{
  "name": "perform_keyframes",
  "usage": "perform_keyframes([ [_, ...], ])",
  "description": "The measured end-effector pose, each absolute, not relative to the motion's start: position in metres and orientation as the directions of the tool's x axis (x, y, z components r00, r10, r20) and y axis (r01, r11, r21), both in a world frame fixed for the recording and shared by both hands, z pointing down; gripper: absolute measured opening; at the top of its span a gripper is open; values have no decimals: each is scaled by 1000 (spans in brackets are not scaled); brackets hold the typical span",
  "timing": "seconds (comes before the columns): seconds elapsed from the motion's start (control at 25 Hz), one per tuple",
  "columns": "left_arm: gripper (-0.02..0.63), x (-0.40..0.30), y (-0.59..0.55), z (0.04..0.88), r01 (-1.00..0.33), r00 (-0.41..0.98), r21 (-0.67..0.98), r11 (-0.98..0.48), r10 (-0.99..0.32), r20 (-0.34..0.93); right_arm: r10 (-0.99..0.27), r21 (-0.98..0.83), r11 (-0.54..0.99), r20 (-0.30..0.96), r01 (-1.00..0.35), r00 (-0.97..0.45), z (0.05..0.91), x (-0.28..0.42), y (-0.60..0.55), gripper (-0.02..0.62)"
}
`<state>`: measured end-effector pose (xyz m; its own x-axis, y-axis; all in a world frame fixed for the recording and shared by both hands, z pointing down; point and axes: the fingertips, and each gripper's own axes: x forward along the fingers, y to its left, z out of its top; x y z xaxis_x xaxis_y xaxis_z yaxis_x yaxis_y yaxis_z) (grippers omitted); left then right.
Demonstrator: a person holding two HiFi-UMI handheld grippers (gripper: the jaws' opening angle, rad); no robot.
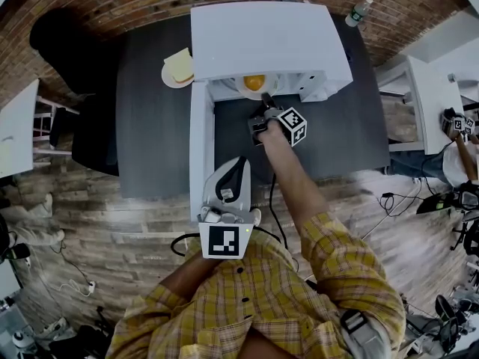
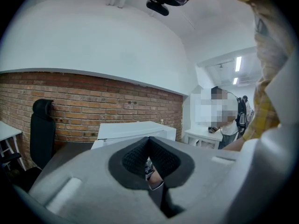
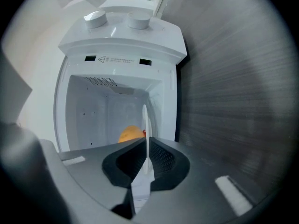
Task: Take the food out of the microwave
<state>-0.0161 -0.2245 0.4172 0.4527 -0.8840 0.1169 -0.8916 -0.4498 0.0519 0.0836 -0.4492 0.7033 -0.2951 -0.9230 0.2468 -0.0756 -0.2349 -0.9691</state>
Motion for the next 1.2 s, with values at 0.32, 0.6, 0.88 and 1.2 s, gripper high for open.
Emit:
perform_keyframes([
  [0.32, 0, -14, -214, 418, -885, 463, 12, -466, -875, 142, -932, -974, -218, 224, -53, -285, 698, 92, -434, 17],
  [0.6, 0, -9, -207, 411, -885, 464, 26, -464, -879, 111, -929, -972, -232, 232, -32, -290, 686, 91, -417, 17],
  [0.88, 0, -11, -198, 401, -896, 443, 68, -438, -893, 78, -933, -978, -209, 206, -22, -295, 670, 93, -396, 17],
  [1.2, 0, -10, -183, 396, -895, 446, 32, -445, -892, 75, -939, -986, -168, 161, -2, -303, 645, 100, -365, 17],
])
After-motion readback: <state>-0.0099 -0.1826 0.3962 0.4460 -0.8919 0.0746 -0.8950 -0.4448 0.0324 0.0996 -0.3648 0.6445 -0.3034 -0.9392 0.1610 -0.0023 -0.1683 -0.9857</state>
